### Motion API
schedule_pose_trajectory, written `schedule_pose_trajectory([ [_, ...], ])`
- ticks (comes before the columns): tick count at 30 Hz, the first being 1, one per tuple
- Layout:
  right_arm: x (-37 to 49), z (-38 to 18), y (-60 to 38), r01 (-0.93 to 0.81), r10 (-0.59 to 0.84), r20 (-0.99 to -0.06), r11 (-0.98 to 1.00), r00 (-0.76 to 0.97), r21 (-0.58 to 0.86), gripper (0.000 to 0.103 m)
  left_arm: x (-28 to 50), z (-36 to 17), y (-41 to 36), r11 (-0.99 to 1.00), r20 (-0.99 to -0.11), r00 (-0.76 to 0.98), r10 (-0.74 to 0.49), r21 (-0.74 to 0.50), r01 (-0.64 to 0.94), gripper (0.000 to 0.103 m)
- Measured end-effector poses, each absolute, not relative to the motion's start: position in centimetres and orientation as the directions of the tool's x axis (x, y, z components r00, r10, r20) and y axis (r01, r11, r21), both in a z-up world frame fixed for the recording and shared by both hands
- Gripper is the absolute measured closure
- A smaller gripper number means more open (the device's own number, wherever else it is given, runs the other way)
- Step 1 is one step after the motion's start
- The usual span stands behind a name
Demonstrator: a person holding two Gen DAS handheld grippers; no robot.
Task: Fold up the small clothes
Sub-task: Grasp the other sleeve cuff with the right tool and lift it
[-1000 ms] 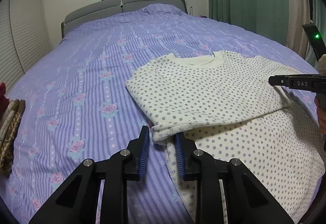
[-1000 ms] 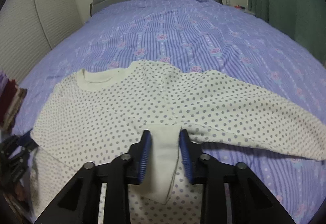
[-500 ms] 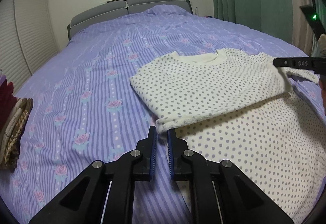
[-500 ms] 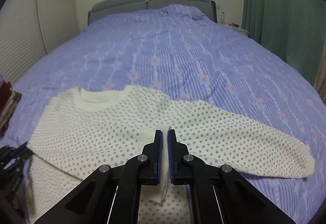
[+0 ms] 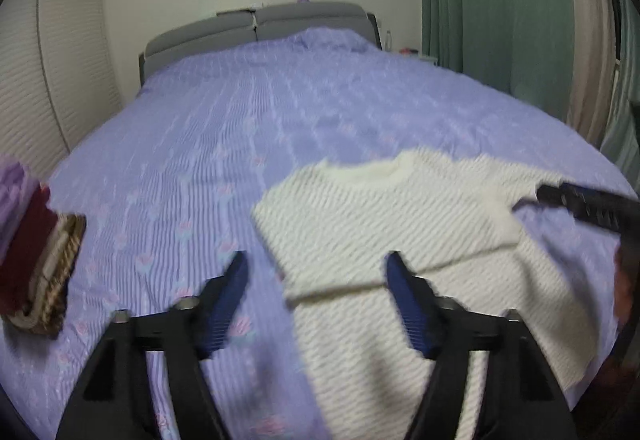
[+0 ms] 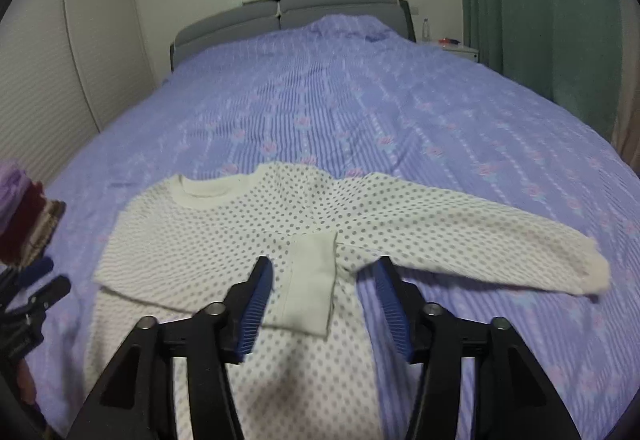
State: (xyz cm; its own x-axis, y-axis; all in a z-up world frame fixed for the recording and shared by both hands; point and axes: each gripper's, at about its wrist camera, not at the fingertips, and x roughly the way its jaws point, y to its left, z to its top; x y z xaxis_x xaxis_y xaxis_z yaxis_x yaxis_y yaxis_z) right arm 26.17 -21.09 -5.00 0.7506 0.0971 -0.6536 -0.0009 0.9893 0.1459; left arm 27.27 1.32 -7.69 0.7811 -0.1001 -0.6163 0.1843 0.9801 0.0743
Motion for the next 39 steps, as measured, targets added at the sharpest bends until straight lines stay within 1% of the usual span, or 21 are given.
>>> schedule_pose_trajectory([
  [1,25.4,-4.6,-21.7,0.013,0.093,-0.64,0.987,0.763,0.159,0.041,27.2,-7.0,0.4,0.979,-0.601,0.791,-0.113,0.068,0.191,0.023],
  [4,23.8,-3.9,-24.0,0.075,0.052,-0.618,0.981,0.784,0.177,0.04,27.9,-5.9,-3.2,0.966,-0.575,0.796,-0.187,0.04,0.256,0.017],
  [6,22.8,-3.9,-26.2,0.14,0.019,-0.603,0.966,0.797,0.216,0.04,28.6,-5.9,-5.1,0.962,-0.57,0.794,-0.211,0.024,0.273,0.017],
  [11,21.7,-5.1,-31.9,0.292,-0.031,-0.601,0.893,0.799,0.342,0.04,30.5,-6.2,-11.5,0.925,-0.588,0.739,-0.328,-0.043,0.377,0.017],
  [14,21.2,-6.0,-35.2,0.374,-0.057,-0.602,0.828,0.796,0.417,0.04,31.2,-6.3,-15.6,0.902,-0.602,0.709,-0.367,-0.046,0.428,0.017],
  [18,21.0,-7.8,-38.7,0.458,-0.094,-0.61,0.751,0.787,0.476,0.04,32.1,-6.6,-20.9,0.877,-0.62,0.683,-0.388,-0.018,0.481,0.017],
  [23,21.1,-10.9,-42.3,0.5,-0.069,-0.618,0.661,0.783,0.56,0.04,32.9,-7.6,-25.8,0.855,-0.641,0.665,-0.384,0.025,0.518,0.017],
  [27,21.9,-13.6,-44.6,0.498,-0.009,-0.61,0.588,0.792,0.638,0.04,33.7,-8.0,-27.8,0.846,-0.656,0.647,-0.389,0.023,0.532,0.017],
  [33,23.4,-14.8,-46.2,0.464,0.01,-0.565,0.56,0.825,0.686,0.04,34.3,-8.4,-28.8,0.842,-0.666,0.639,-0.383,0.033,0.539,0.017],
  [36,24.2,-15.0,-46.4,0.464,-0.007,-0.561,0.57,0.828,0.678,0.044,34.2,-8.4,-28.6,0.84,-0.668,0.638,-0.383,0.035,0.541,0.017],
  [37,24.3,-14.9,-46.4,0.464,-0.011,-0.559,0.57,0.829,0.678,0.048,34.2,-8.4,-28.4,0.841,-0.667,0.64,-0.382,0.036,0.54,0.017],
  [38,24.3,-14.7,-46.3,0.458,-0.013,-0.55,0.571,0.835,0.681,0.055,34.1,-8.4,-28.2,0.842,-0.667,0.64,-0.382,0.035,0.539,0.017],
  [39,24.2,-14.4,-46.3,0.445,-0.013,-0.536,0.575,0.844,0.687,0.06,34.1,-8.3,-27.9,0.843,-0.667,0.641,-0.381,0.033,0.537,0.017],
])
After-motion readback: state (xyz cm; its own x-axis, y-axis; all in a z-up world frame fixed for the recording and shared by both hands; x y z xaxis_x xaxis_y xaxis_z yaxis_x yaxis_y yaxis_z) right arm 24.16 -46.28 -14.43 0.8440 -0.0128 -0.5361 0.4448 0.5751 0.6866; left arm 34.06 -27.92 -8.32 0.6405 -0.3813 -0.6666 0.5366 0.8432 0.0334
